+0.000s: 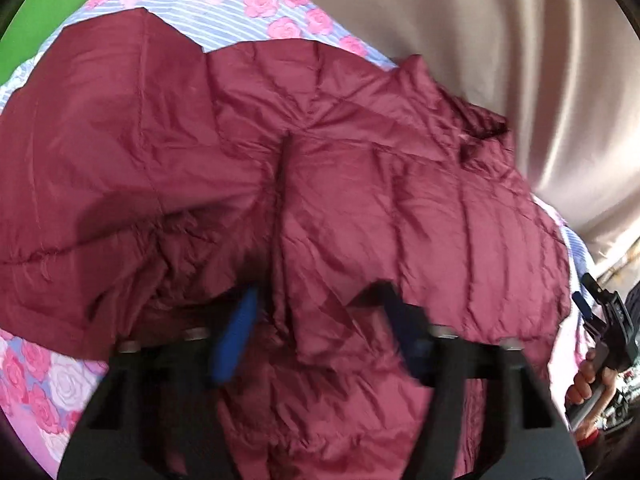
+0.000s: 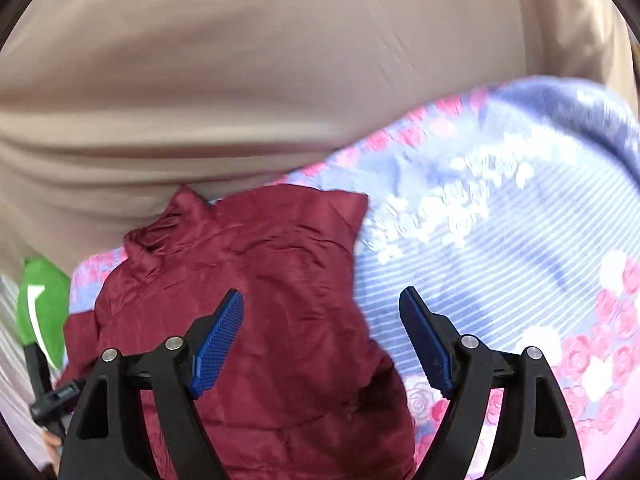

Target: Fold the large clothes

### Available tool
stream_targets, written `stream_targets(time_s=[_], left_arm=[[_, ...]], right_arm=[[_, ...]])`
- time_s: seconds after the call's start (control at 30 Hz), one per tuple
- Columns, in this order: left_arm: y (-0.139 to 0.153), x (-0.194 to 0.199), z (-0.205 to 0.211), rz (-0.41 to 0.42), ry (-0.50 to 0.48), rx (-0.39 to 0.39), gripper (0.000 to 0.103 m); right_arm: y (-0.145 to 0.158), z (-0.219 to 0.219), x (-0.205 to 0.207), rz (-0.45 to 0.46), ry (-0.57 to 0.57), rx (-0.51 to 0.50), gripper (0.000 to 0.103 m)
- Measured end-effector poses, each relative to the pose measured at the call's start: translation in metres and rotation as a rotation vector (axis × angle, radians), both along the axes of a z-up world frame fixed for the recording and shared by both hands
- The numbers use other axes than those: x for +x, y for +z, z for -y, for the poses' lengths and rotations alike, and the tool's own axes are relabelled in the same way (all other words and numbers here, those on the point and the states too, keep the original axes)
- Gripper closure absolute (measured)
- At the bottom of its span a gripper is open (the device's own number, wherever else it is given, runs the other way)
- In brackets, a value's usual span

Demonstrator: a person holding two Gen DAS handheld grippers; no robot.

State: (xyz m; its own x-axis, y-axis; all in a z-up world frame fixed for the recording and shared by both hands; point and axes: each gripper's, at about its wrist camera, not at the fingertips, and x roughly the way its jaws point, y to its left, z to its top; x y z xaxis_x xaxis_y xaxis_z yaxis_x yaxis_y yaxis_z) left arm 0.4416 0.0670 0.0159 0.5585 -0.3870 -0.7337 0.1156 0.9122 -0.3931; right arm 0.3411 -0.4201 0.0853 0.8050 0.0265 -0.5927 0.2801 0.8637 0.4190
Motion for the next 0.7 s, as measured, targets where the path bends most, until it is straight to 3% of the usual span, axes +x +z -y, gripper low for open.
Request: stream_targets(time_s=[0.03,0.07,0.1,0.13,0.17,0.2,0.27,0.33,0.4,0.43,0.53,0.6,0.7], left_arm=[[0.001,0.002,0.000,0.004,-0.008,-0.006,0.090],[0.003,0.004,-0.001,0.000,-0.016,-0.018,0.098],[0.007,0.006,-0.002,0.004,-0.015,-0.023,0.100],[0.013,0.006,-0.001,0.026,-0.016,-0.019,0.101],[0.019,0.006,-0.001,0.051,-0.016,-0.001,0.101],[0.031,0.004,0.000,0.100,-0.010,0.029,0.101],[0.050,0.001,0.001,0.169,-0.005,0.048,0.101],[0.070,-0.004,-0.001,0.253,0.007,0.047,0.101],[0.075,-0.005,0.000,0.300,0.023,0.064,0.101],[0.069,-0.002,0.003,0.295,0.024,0.087,0.101],[0.026,0.015,0.022,0.183,-0.008,0.155,0.101],[0.002,0.020,0.035,0.149,-0.020,0.191,0.101],[-0.005,0.019,0.046,0.168,-0.012,0.220,0.101]], right_arm=[[-0.004,0.002,0.005,-0.012,-0.007,0.011,0.025],[-0.005,-0.002,0.009,-0.019,-0.006,0.014,0.026],[-0.007,-0.007,0.018,-0.041,0.001,0.005,0.032],[-0.008,-0.011,0.024,-0.054,0.008,-0.012,0.051],[-0.009,-0.018,0.031,-0.066,0.033,-0.026,0.082],[-0.010,-0.027,0.036,-0.066,0.055,-0.039,0.091],[0.005,-0.041,0.030,0.025,0.060,-0.085,0.096],[0.028,-0.051,0.005,0.207,0.086,-0.084,0.099],[0.029,-0.051,-0.005,0.260,0.042,-0.114,0.100],[0.023,-0.047,-0.002,0.224,0.019,-0.133,0.100],[-0.028,-0.030,0.031,-0.024,-0.033,-0.140,0.101],[-0.041,-0.029,0.031,-0.059,-0.040,-0.148,0.101],[-0.025,-0.032,0.019,-0.035,-0.079,-0.163,0.101]])
